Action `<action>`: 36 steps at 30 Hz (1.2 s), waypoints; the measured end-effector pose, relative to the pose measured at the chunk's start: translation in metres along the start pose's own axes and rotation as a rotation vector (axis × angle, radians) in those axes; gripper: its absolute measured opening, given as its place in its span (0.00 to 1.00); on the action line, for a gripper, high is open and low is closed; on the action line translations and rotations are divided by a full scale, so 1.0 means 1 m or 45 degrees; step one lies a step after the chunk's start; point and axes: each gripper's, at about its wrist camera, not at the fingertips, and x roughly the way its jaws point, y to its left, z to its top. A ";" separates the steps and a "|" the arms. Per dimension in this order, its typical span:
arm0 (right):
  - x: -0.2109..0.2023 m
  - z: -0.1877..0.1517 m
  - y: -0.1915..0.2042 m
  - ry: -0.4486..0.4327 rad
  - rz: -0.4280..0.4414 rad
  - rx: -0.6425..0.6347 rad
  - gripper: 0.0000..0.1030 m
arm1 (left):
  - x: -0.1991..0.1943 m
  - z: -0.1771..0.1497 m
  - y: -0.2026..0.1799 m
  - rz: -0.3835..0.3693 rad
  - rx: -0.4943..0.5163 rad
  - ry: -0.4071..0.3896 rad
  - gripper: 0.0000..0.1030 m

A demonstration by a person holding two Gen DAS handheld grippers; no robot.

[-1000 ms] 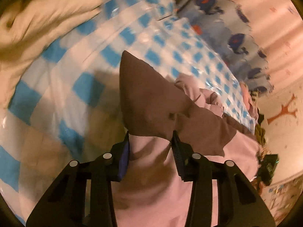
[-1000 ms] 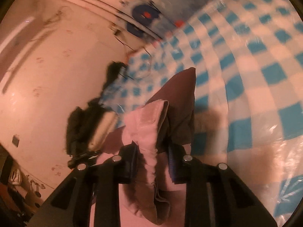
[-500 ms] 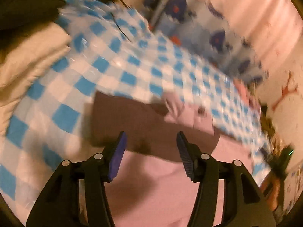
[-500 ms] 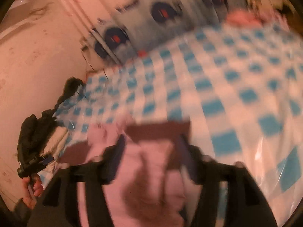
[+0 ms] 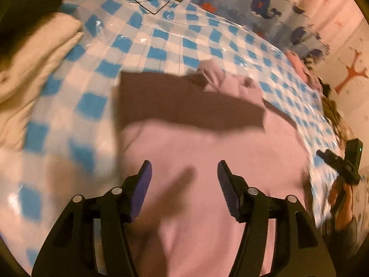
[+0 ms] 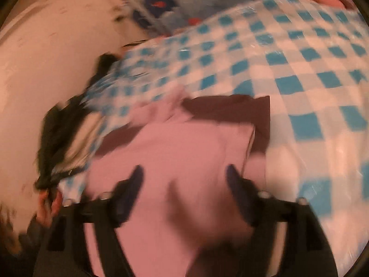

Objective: Fold large clothes
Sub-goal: 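Lay the held hem down on the jacket and open both grippers, then grasp the jacket's brown side edge with both grippers and lift it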

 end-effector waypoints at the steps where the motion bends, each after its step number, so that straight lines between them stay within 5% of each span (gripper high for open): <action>1: -0.024 -0.020 0.001 0.023 0.025 -0.011 0.86 | -0.022 -0.023 0.013 -0.021 0.000 0.023 0.63; 5: -0.089 -0.120 -0.019 0.195 0.124 0.077 0.87 | -0.072 -0.114 0.076 -0.051 -0.056 0.163 0.68; 9: -0.117 -0.215 -0.050 0.349 0.182 0.276 0.87 | -0.100 -0.202 0.143 -0.150 -0.274 0.257 0.68; 11: -0.121 -0.245 -0.060 0.361 0.239 0.372 0.87 | -0.101 -0.231 0.159 -0.176 -0.341 0.280 0.68; 13: -0.122 -0.270 -0.068 0.339 0.348 0.478 0.87 | -0.097 -0.258 0.170 -0.314 -0.415 0.291 0.69; 15: -0.119 -0.280 -0.071 0.318 0.417 0.537 0.87 | -0.091 -0.272 0.170 -0.447 -0.457 0.284 0.71; 23: -0.087 -0.271 -0.058 0.415 0.552 0.562 0.88 | -0.050 -0.281 0.106 -0.657 -0.305 0.395 0.81; 28: -0.079 -0.278 -0.038 0.453 0.597 0.462 0.86 | -0.045 -0.290 0.079 -0.604 -0.288 0.417 0.81; 29: -0.075 -0.280 -0.035 0.456 0.598 0.450 0.83 | -0.045 -0.291 0.078 -0.573 -0.301 0.416 0.81; 30: -0.073 -0.283 -0.033 0.453 0.603 0.443 0.68 | -0.045 -0.291 0.077 -0.556 -0.310 0.415 0.80; 31: -0.071 -0.284 -0.030 0.451 0.582 0.434 0.50 | -0.046 -0.292 0.075 -0.525 -0.308 0.408 0.73; 33: -0.071 -0.289 -0.029 0.421 0.577 0.428 0.35 | -0.050 -0.295 0.067 -0.495 -0.304 0.393 0.58; 35: -0.074 -0.291 -0.024 0.383 0.576 0.419 0.29 | -0.056 -0.293 0.059 -0.482 -0.299 0.368 0.32; 36: -0.078 -0.291 -0.023 0.359 0.583 0.417 0.26 | -0.061 -0.290 0.055 -0.466 -0.293 0.351 0.27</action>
